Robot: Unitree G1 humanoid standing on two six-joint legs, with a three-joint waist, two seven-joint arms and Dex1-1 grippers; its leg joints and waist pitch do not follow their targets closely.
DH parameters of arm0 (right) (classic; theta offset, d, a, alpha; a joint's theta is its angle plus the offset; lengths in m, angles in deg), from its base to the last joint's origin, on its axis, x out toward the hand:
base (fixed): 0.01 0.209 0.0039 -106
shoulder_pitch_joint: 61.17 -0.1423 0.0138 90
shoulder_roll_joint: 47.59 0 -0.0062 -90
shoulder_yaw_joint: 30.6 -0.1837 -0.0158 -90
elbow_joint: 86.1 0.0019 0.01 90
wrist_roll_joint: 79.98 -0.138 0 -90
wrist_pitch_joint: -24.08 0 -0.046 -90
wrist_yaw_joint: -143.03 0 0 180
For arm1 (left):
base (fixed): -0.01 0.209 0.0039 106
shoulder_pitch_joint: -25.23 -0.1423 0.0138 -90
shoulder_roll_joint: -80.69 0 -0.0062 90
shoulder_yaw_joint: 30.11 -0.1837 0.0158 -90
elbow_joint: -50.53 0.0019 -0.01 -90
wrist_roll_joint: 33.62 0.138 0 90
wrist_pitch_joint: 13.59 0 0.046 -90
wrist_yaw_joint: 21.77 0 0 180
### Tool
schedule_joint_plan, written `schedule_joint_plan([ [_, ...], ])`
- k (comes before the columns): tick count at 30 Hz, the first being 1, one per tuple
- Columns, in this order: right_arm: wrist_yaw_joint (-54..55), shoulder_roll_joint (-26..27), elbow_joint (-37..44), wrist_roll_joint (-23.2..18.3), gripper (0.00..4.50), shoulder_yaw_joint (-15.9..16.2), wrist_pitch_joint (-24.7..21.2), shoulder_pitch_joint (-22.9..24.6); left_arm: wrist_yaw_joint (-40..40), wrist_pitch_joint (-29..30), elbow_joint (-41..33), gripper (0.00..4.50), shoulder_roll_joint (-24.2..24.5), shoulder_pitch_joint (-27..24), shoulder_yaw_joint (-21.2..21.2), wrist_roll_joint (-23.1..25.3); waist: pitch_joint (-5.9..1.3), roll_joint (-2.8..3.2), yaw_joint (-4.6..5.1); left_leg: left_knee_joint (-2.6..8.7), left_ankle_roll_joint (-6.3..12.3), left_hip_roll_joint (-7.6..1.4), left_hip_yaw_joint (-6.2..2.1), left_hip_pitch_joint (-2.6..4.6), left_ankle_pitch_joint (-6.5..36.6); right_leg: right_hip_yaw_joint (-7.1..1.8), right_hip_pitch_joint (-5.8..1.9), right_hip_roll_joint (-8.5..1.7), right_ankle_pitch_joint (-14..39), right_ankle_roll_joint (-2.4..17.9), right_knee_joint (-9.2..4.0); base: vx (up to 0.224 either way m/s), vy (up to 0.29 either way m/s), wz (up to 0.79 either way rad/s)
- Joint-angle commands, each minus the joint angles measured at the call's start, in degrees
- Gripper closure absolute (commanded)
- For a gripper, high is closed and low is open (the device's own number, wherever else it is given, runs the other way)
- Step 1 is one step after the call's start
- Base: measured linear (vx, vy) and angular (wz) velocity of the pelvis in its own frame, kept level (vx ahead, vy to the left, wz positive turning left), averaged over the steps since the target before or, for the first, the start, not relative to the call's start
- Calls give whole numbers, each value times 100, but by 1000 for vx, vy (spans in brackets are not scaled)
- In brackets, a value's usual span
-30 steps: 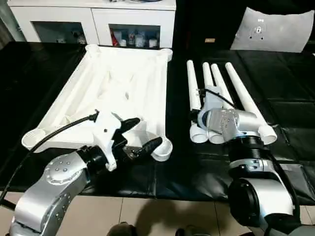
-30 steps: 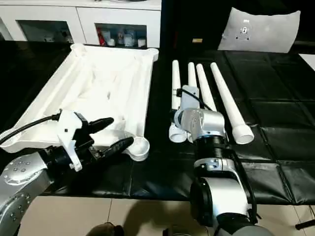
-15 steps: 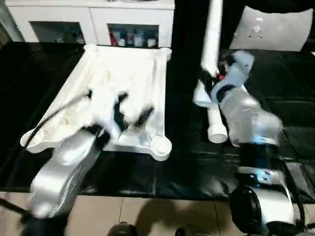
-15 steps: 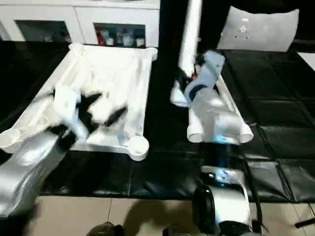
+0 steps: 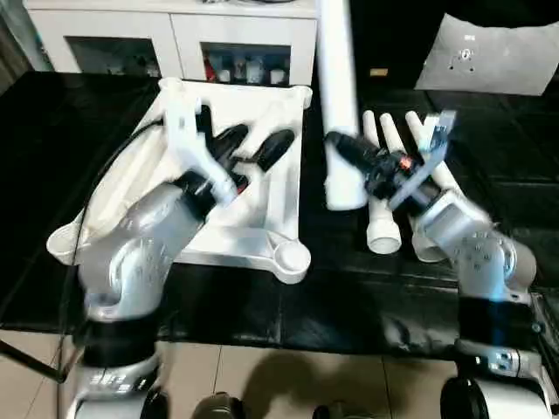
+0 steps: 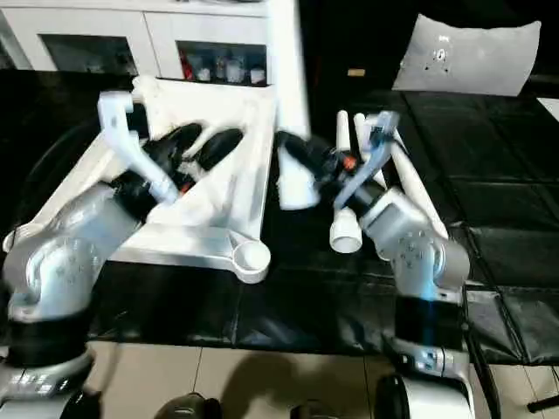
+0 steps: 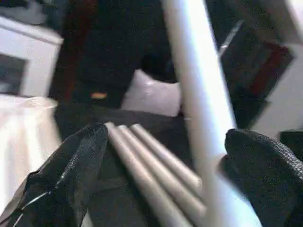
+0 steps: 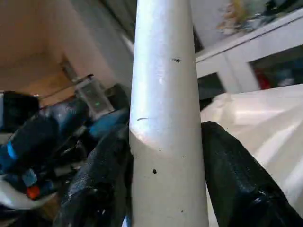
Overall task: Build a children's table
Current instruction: Pick table leg
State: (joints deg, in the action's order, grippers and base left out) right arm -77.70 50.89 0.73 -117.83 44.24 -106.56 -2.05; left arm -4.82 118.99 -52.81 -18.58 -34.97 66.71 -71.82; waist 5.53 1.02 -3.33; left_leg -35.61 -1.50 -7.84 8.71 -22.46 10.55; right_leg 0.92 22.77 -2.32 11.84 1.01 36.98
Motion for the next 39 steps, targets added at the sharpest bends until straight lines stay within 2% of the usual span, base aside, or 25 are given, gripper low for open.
schedule_joint_plan([
  [1, -166, -43, 243, -173, 262, 39, 29, 39, 157, 136, -148, 0, 37, -35, -55, -139, -505, 0, -37, 369, 156, -391, -114, 84, 708, -229, -306, -506, 1020, 1279, -509, 0, 0, 0],
  [2, -181, -57, 264, -122, 262, 84, 80, 56, 175, 153, -165, 0, 28, -41, -68, -156, -511, -16, -39, 368, 171, -394, -112, 82, 669, -228, -302, -504, 977, 1268, -510, 0, 0, 0],
  [7, -270, -174, 361, 1, 262, 306, 156, 182, 157, 305, -207, 0, -73, 61, 35, -381, -525, -21, -63, 353, 183, -385, -104, 67, 529, -227, -312, -509, 868, 1280, -498, 0, 0, 0],
  [9, -276, -117, 454, 9, 262, 355, 255, 250, 113, 307, -186, 0, -113, 107, 93, -555, -528, -18, -68, 351, 179, -381, -103, 67, 542, -224, -307, -508, 880, 1288, -501, 0, 0, 0],
  [10, -260, -99, 490, 16, 262, 387, 285, 277, 108, 315, -194, 0, -120, 112, 122, -621, -525, 3, -70, 352, 182, -382, -107, 63, 555, -225, -303, -503, 872, 1286, -497, 0, 0, 0],
  [15, -283, -144, 611, 82, 262, 560, 296, 385, -21, 386, -201, 0, -290, 93, 295, -804, -514, -20, -68, 356, 163, -380, -103, 53, 587, -227, -318, -505, 942, 1247, -516, 0, 0, 0],
  [18, -415, -241, 793, 351, 262, 917, 600, 518, -160, 517, -88, 0, -388, 73, 338, -922, -506, -29, -69, 356, 162, -386, -108, 58, 641, -229, -304, -507, 1027, 1204, -522, 0, 0, 0],
  [19, -455, -301, 874, 518, 262, 1107, 715, 575, -169, 518, -41, 0, -388, 57, 297, -936, -496, -30, -65, 363, 165, -387, -111, 51, 665, -232, -304, -512, 1082, 1180, -530, 0, 0, 0],
  [20, -418, -342, 902, 871, 262, 1390, 997, 648, -177, 433, 49, 0, -413, 50, 250, -884, -485, -16, -67, 367, 154, -386, -114, 51, 689, -237, -295, -505, 1167, 1116, -540, 0, 0, 0],
  [21, -418, -342, 902, 871, 262, 1390, 997, 648, -177, 433, 49, 0, -413, 50, 250, -884, -484, -20, -70, 377, 137, -398, -120, 52, 709, -237, -285, -508, 1218, 1074, -548, 0, 0, 0],
  [22, -371, -344, 882, 1054, 262, 1510, 1166, 675, -183, 372, 94, 0, -429, 53, 235, -845, -483, -15, -56, 380, 119, -393, -122, 60, 772, -237, -279, -509, 1297, 1059, -550, 0, 0, 0],
  [24, -187, -180, 704, 1258, 262, 1539, 1558, 692, 23, 58, 145, 29, -368, 52, 61, -523, -474, -23, -38, 389, 122, -395, -123, 60, 844, -249, -264, -513, 1373, 1028, -562, 0, 0, 0],
  [26, -8, -78, 541, 1517, 262, 1593, 2007, 725, 215, -347, 136, 29, -297, 16, -129, -176, -460, -22, -38, 413, 143, -417, -137, 60, 879, -251, -250, -521, 1380, 1000, -567, 0, 0, 0],
  [28, 4, -76, 531, 1535, 262, 1601, 2032, 728, 222, -376, 137, 37, -294, 15, -137, -157, -465, -16, -28, 415, 143, -420, -135, 61, 880, -252, -258, -520, 1330, 1004, -561, 0, 0, 0],
  [31, 133, -119, 263, 2060, 262, 1892, 2768, 854, 372, -1179, 105, 37, -202, -76, -378, 404, -480, 1, -28, 412, 213, -444, -148, 47, 732, -243, -271, -527, 832, 1080, -535, 0, 0, 0],
  [32, 125, -164, 137, 2311, 262, 2038, 3107, 920, 508, -1661, 72, 37, -13, -149, -674, 879, -489, 4, -23, 406, 229, -447, -145, 52, 696, -241, -273, -528, 724, 1090, -522, 0, 0, 0],
  [33, 108, -168, 93, 2377, 262, 2075, 3200, 942, 605, -1868, 72, 37, 53, -175, -787, 1045, -497, 16, -16, 406, 276, -452, -153, 47, 645, -233, -277, -528, 573, 1107, -501, 0, 0, 0],
  [35, 106, -138, 20, 2417, 262, 2081, 3301, 970, 749, -1936, 121, 44, 85, -162, -838, 1061, -494, 9, -7, 405, 337, -447, -142, 41, 577, -233, -283, -533, 352, 1184, -482, 0, 0, 0],
  [39, 81, -107, -89, 2439, 263, 2076, 3489, 977, 941, -2248, 241, 93, 41, -176, -800, 1118, -470, 18, 7, 431, 330, -468, -139, 66, 778, -225, -277, -534, 418, 1351, -488, 0, 0, 0],
])
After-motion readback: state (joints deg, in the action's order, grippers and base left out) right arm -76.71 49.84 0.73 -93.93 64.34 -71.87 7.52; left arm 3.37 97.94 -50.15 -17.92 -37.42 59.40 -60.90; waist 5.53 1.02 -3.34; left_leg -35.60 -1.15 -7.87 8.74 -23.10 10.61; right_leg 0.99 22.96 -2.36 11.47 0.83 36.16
